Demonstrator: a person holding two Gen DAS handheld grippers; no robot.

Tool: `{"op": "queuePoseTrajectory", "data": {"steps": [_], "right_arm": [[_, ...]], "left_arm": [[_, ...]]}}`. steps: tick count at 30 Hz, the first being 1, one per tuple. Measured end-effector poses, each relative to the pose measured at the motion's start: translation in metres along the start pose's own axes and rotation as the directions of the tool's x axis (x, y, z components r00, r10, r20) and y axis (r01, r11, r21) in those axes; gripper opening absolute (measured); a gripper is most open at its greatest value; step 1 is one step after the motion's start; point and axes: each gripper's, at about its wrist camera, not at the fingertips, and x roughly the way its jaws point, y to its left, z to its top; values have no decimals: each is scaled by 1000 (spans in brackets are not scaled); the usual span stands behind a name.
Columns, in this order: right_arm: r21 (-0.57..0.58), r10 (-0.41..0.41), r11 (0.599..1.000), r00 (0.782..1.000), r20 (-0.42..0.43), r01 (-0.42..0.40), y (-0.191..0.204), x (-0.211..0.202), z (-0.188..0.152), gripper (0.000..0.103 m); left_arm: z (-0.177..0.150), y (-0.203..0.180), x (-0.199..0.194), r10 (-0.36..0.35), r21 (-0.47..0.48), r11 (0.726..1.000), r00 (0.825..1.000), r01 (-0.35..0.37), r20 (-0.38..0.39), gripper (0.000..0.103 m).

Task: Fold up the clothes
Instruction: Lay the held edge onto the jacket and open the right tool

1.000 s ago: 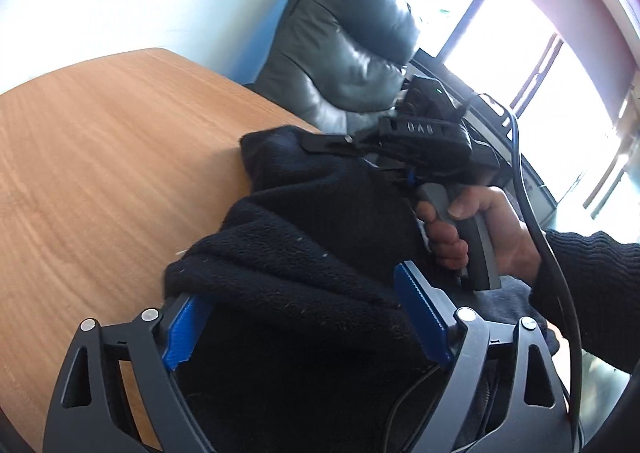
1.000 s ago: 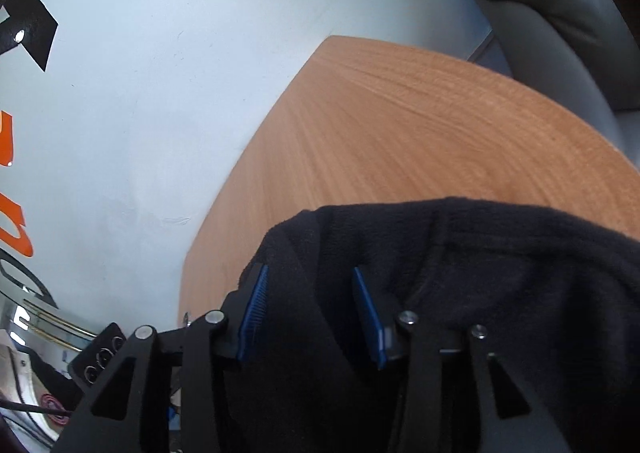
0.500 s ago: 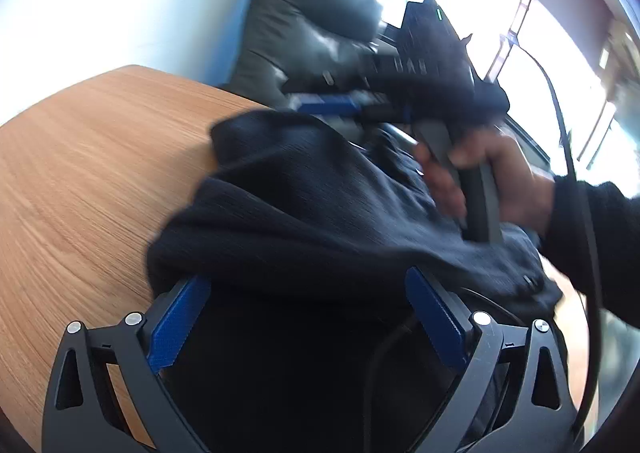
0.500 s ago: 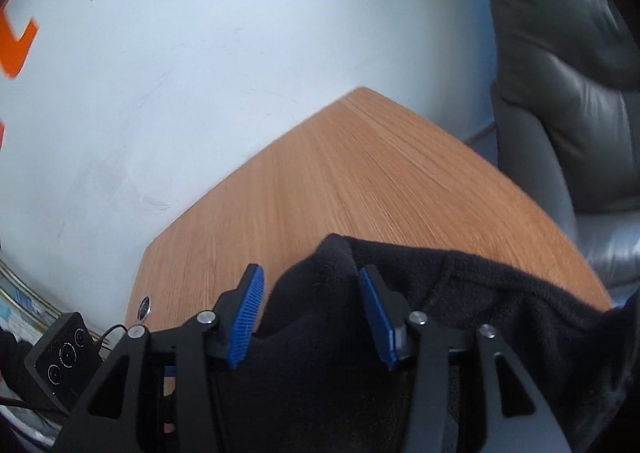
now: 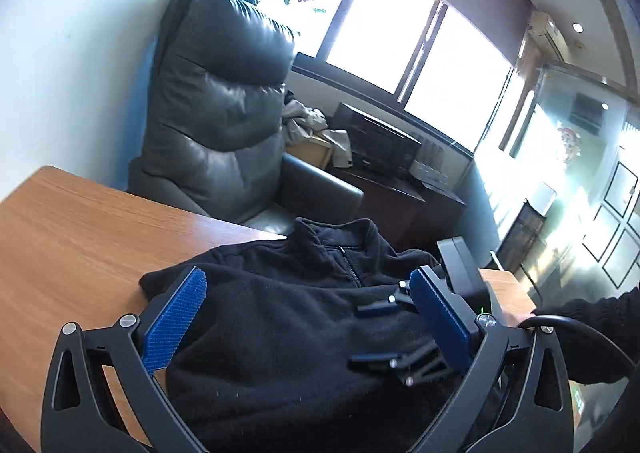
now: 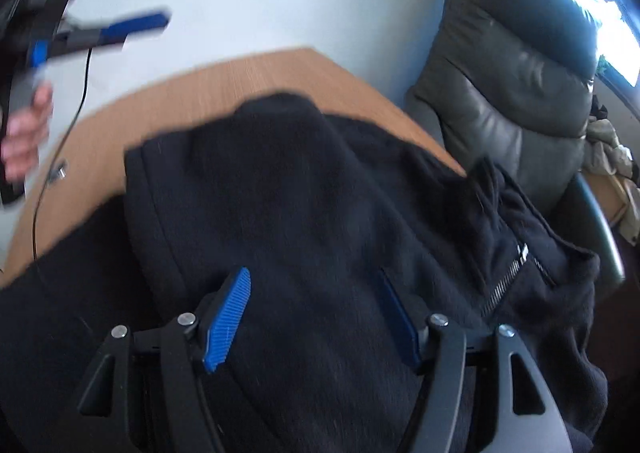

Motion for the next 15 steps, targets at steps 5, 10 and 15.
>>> {"op": "queuePoseTrajectory", "data": {"steps": [5,10,15], "right_arm": [[95,-74,993,997,-2,74,-9,-30,-52,68],[126,-138,983,990,4,137,-4,-44,-63,68],[277,-223,943,968,117,183,-44,-110,-91,72]], "left_arm": [[-25,19,75,-130,-99,989,960,108,-247,103],[-63,27,83,-7,-16,1000,946,2,-324,98],[-80,20,58,82,78,995,932,-58,-353,102]]}}
